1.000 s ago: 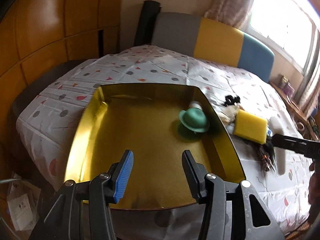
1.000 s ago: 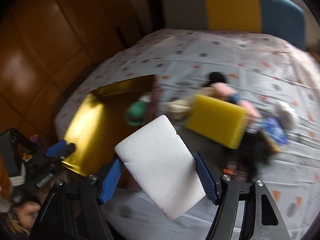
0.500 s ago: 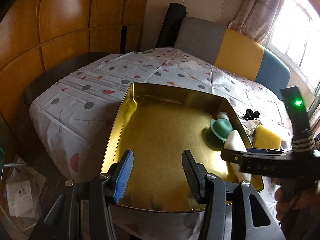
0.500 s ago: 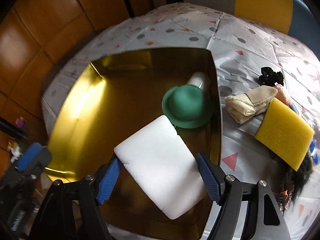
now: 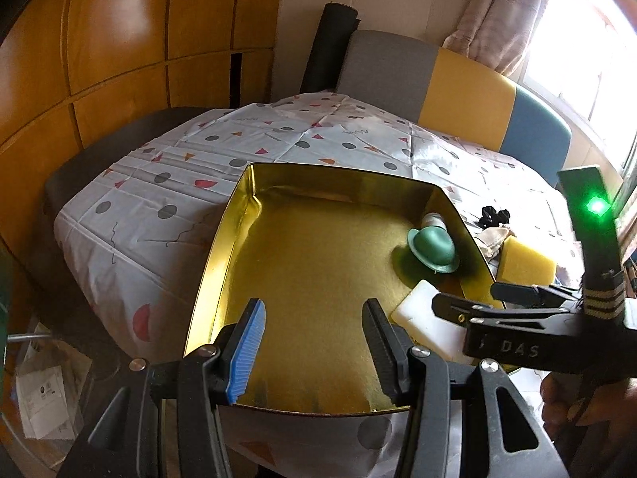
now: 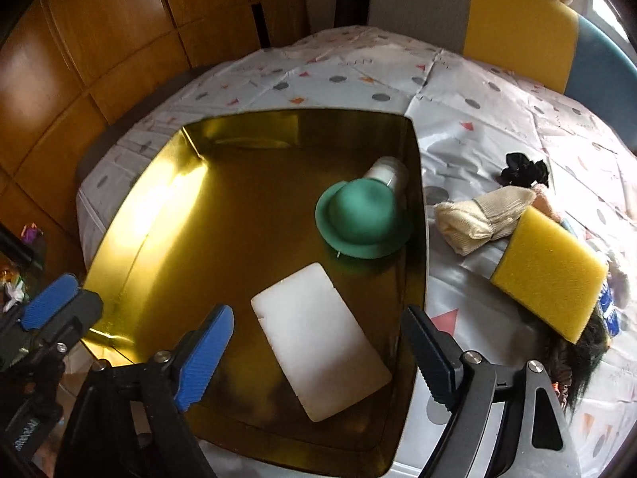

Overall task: Organize soft objects
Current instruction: 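Lower the white foam block into the gold tray and open the right gripper, then grasp the yellow sponge with the left gripper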

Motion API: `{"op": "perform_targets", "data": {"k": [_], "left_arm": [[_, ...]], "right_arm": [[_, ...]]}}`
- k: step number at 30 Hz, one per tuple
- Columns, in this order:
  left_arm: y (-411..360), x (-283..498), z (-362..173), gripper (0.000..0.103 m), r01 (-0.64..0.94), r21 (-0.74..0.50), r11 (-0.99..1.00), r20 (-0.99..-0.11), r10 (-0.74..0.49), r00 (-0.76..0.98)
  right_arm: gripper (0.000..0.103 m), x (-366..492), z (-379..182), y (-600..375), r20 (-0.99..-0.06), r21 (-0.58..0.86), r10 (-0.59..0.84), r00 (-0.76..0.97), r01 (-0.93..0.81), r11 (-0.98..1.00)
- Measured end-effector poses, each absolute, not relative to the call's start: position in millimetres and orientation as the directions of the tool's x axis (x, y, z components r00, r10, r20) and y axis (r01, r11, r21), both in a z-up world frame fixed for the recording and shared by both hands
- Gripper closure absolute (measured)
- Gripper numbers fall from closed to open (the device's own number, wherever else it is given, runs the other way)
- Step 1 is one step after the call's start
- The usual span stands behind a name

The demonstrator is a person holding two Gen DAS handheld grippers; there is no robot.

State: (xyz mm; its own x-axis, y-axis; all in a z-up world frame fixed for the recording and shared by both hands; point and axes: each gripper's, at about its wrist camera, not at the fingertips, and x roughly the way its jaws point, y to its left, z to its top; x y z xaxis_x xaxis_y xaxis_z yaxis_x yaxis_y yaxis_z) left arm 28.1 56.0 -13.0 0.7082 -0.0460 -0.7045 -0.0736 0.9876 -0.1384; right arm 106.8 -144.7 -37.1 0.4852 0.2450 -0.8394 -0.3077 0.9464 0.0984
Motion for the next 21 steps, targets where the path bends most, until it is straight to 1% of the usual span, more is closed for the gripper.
{"op": "perform_targets", "data": {"k": [3,7,10,14,18,21], "left_arm": [[52,28,-13,0.052,-0.065,-0.130,0.989,-0.706,-0.046,0.707],[46,27,-12,0.052,-0.048,-0.121,0.991,-0.708,-0.052,0.705],[40,26,-10,0.052,-0.032,-0.112,0.993,-0.705,-0.057,0.707],[31,25,-8,0.052,-0.009,-0.092,0.996,-0.703,-0.059,0.709],[23,24,-6,0.052,0.011,-0.079,0.997,-0.702,-0.063,0.709],[16,23,-5,0.052,0.029,-0.067,0.997,-0.700,-0.068,0.711]], "right_arm": [[0.013,101,-29,-152,-0.816,0.110,0.257,0.517,-0.298,0.948],[0.012,93,-21,-164,-0.792,0.100,0.247,0.558,-0.281,0.955],[0.011,86,-14,-176,-0.771,0.083,0.227,0.595,-0.259,0.962],[0.008,77,-4,-199,-0.740,0.055,0.192,0.644,-0.228,0.972],[0.004,71,3,-224,-0.714,0.040,0.165,0.681,-0.196,0.980],[0.003,68,7,-246,-0.699,0.026,0.135,0.702,-0.163,0.986]]}}
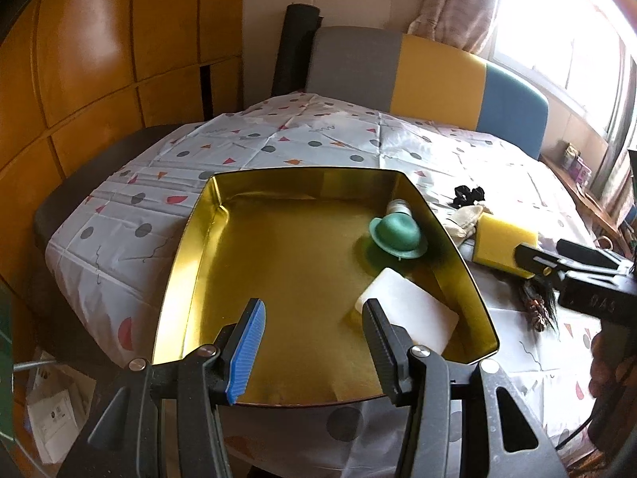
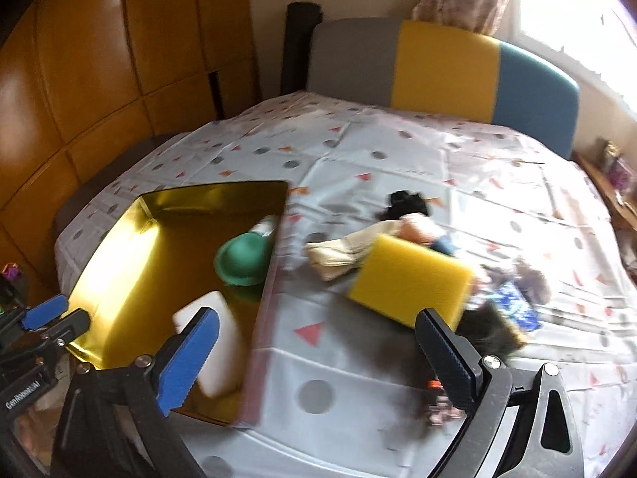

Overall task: Organize soft objects
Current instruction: 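Grasp the yellow sponge with the left gripper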

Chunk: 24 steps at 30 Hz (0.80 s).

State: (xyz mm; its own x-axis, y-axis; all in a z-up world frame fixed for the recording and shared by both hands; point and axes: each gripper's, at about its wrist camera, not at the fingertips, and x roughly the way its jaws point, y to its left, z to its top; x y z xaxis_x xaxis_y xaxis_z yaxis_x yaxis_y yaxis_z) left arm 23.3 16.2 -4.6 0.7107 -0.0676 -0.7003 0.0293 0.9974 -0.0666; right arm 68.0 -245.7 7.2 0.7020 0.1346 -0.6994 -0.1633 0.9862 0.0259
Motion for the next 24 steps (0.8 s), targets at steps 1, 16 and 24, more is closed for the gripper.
{"op": "perform_targets", "data": {"k": [1,16,24], "left_arm": [[14,23,-4,0.052,0.033,-0.064,0.997,-0.701,-0.068,0.710],[-41,31,9,0.052,0.211,-0.175,0.962,-0.728,-0.270,0.630],[-109,60,22,0.052,0.346,-0.314,0.884,-0.741,-0.456,0.492]], "right_arm": [[0.002,67,8,-253,-0.696,0.022,0.125,0.707,-0.153,0.988],[0.000,57,2,-409,-0.678,-0.015,-0.142,0.722,0.179,0.984],[0.000,51,-22,-476,-0.710,0.084,-0.196,0.677,0.357,0.930]]}}
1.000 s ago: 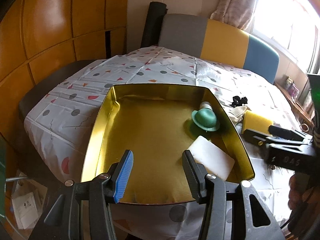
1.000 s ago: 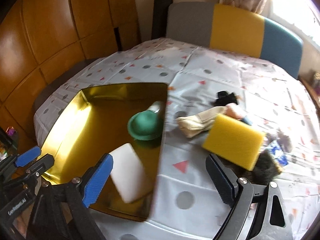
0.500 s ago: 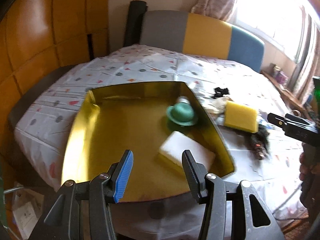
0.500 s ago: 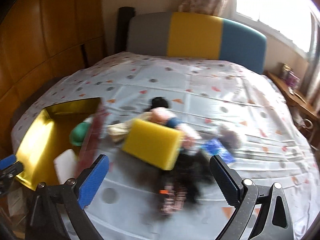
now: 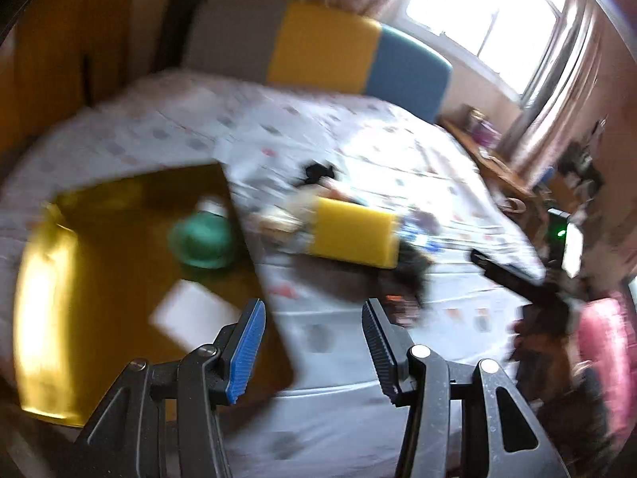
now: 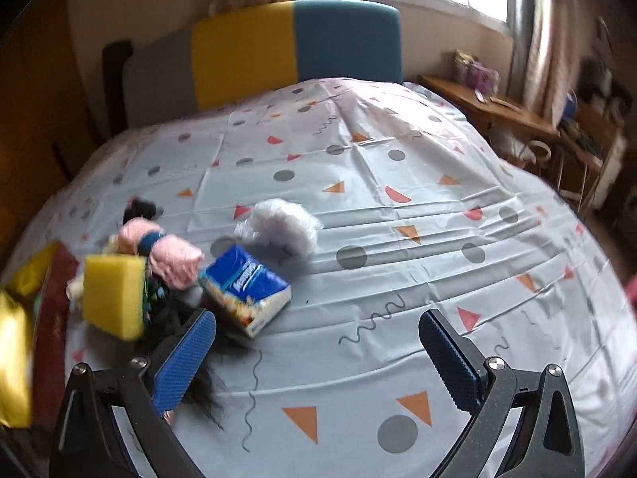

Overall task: Organize soft objects
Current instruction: 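Grasp the yellow sponge with the left gripper, then place the yellow sponge in the tray with left gripper while right grasps beaded black wig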

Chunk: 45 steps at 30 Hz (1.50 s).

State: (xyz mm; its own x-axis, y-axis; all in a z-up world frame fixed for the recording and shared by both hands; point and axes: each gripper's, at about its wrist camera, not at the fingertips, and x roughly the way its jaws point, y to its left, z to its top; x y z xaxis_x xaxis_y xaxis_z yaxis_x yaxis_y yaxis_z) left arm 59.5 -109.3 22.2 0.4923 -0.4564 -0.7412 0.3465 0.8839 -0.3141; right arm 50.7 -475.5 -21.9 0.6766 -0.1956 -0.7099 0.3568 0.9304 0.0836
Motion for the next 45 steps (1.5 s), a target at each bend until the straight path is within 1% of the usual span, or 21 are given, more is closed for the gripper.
{"op": "perform_targets", "data": {"k": [1,3,5,6,7,13,15,20,24,30,32,35,38,40,45], "left_arm": [[-120,70,18,0.052,0.336,-0.375,0.864,-0.749,-0.496,0.439],[-138,87,12,0.050,0.304,-0.444,0.843,-0.757,-0.534,0.376],[-154,102,5,0.025,0.259,-0.494,0.830,-0.758,-0.557,0.339],[-158,107,3,0.021,0.237,-0.523,0.819,-0.752,-0.574,0.324],[-165,118,-3,0.020,0.193,-0.560,0.805,-0.747,-0.592,0.302],[-179,156,-33,0.019,-0.031,-0.633,0.773,-0.755,-0.608,0.246],[-182,165,-43,0.017,-0.108,-0.636,0.764,-0.762,-0.600,0.241],[-191,178,-54,0.015,-0.171,-0.615,0.770,-0.782,-0.568,0.257],[-185,186,-67,0.015,-0.277,-0.622,0.732,-0.782,-0.564,0.265],[-188,199,-73,0.015,-0.336,-0.618,0.711,-0.785,-0.543,0.297],[-191,203,-75,0.015,-0.335,-0.602,0.725,-0.798,-0.529,0.290],[-201,212,-79,0.018,-0.298,-0.546,0.783,-0.835,-0.481,0.267],[-206,214,-83,0.025,-0.232,-0.528,0.817,-0.844,-0.476,0.247],[-209,209,-77,0.026,-0.161,-0.489,0.857,-0.860,-0.443,0.254],[-213,182,-51,0.027,0.060,-0.421,0.905,-0.855,-0.418,0.308]], "right_arm": [[0.000,49,-20,-478,-0.704,0.101,-0.189,0.685,0.360,0.928],[0.000,47,-16,-481,-0.695,0.116,-0.186,0.694,0.364,0.924],[0.000,45,-13,-483,-0.683,0.134,-0.179,0.708,0.362,0.923],[0.000,45,-13,-482,-0.679,0.142,-0.175,0.713,0.362,0.921],[0.000,45,-13,-482,-0.677,0.151,-0.168,0.716,0.359,0.921],[0.000,43,-9,-482,-0.667,0.193,-0.130,0.733,0.339,0.921],[0.000,43,-8,-482,-0.663,0.205,-0.120,0.739,0.334,0.920],[0.000,41,-6,-488,-0.657,0.255,-0.089,0.749,0.333,0.908],[0.000,40,-6,-492,-0.653,0.288,-0.072,0.754,0.335,0.897],[0.000,40,-7,-496,-0.655,0.331,-0.039,0.755,0.333,0.883],[0.000,39,-8,-497,-0.654,0.338,-0.036,0.755,0.334,0.880],[0.000,40,-9,-498,-0.658,0.342,-0.034,0.752,0.338,0.877],[0.000,40,-10,-500,-0.662,0.341,-0.035,0.748,0.344,0.875],[0.000,40,-11,-501,-0.667,0.340,-0.038,0.744,0.350,0.873],[0.000,42,-16,-503,-0.692,0.333,-0.037,0.721,0.365,0.869]]}}
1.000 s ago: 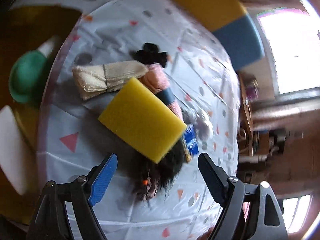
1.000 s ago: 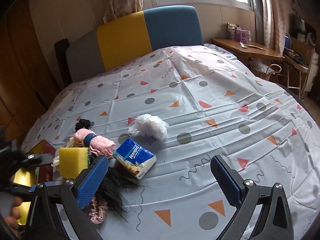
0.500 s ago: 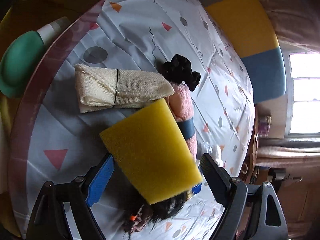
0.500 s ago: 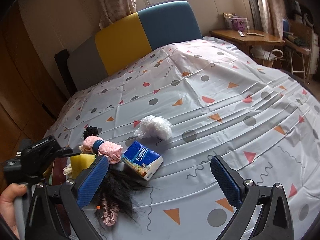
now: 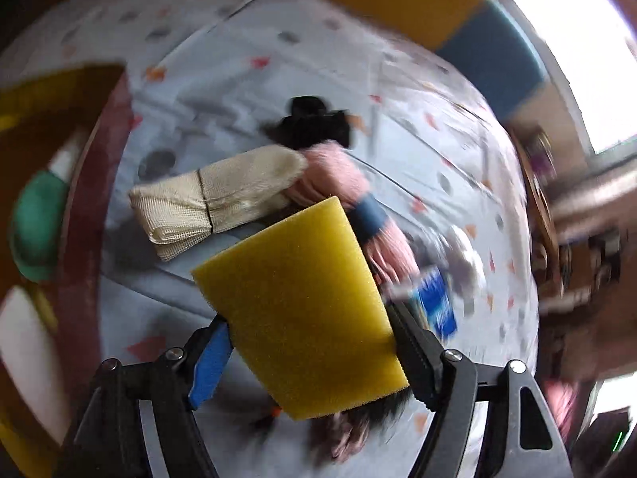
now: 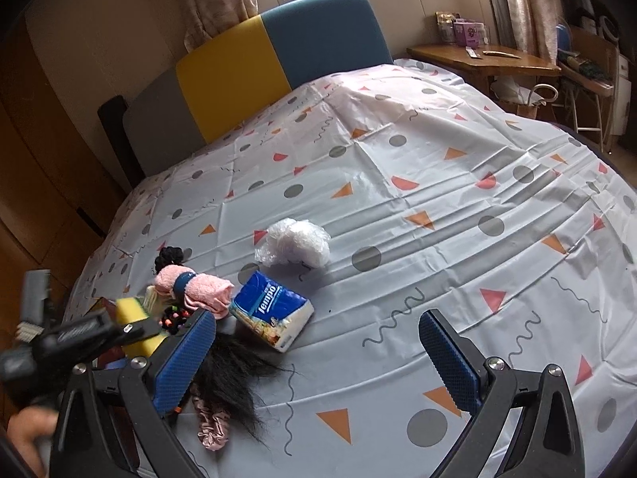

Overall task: Organize soft objects
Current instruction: 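Place the yellow sponge in the tray with left gripper while right grasps beaded black wig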

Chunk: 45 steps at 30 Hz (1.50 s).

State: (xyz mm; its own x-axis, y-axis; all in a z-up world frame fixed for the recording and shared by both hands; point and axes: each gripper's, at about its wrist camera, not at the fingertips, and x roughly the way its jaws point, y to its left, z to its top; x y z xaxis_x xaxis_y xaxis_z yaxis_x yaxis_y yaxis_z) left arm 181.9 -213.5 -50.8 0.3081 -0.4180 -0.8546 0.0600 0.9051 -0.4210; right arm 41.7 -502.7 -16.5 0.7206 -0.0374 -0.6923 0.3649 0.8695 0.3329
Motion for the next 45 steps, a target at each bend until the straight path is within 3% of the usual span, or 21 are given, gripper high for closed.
{"op": "perform_targets", "data": {"k": [8,10,15,24,28,33,34,35,36,39,45], "left_arm": [[-198,109,-18,0.027,0.353,-0.298,0.887,-0.824,-0.426,0.374],[-186,91,-14,0.027,0.394,-0.286,0.873,-0.811,-0.440,0.386],[-168,67,-7,0.027,0.442,-0.280,0.852,-0.787,-0.468,0.403],[-107,50,4,0.027,0.395,-0.333,0.856,-0.746,-0.496,0.445],[-73,53,4,0.027,0.330,-0.383,0.863,-0.730,-0.501,0.464],[-35,52,3,0.027,0.255,-0.402,0.879,-0.720,-0.476,0.506],[-28,52,3,0.027,0.243,-0.404,0.882,-0.719,-0.471,0.511],[-22,52,2,0.027,0.230,-0.405,0.885,-0.719,-0.463,0.517],[-18,52,2,0.027,0.220,-0.406,0.887,-0.720,-0.458,0.521],[-2,52,-3,0.027,0.186,-0.414,0.891,-0.722,-0.446,0.529],[11,54,-10,0.027,0.154,-0.434,0.888,-0.718,-0.443,0.537]], "right_arm": [[0.002,51,-33,-492,-0.750,0.304,0.011,0.661,0.330,0.894],[0.010,54,-36,-486,-0.761,0.286,0.018,0.648,0.311,0.906],[0.046,62,-46,-468,-0.792,0.229,0.027,0.609,0.257,0.939],[0.048,81,-41,-420,-0.774,0.290,0.195,0.603,0.064,0.955],[0.037,113,-40,-393,-0.789,0.272,0.210,0.577,0.023,0.962],[0.037,162,-62,-365,-0.854,0.182,0.151,0.497,0.013,0.983],[0.043,168,-66,-363,-0.864,0.169,0.140,0.484,0.016,0.985],[0.063,176,-73,-359,-0.875,0.176,0.155,0.460,0.003,0.984],[0.072,182,-76,-357,-0.886,0.171,0.156,0.436,-0.006,0.985],[0.083,187,-72,-345,-0.892,0.148,0.162,0.422,-0.066,0.987],[0.089,158,-24,-311,-0.836,0.150,0.253,0.486,-0.242,0.959]]}}
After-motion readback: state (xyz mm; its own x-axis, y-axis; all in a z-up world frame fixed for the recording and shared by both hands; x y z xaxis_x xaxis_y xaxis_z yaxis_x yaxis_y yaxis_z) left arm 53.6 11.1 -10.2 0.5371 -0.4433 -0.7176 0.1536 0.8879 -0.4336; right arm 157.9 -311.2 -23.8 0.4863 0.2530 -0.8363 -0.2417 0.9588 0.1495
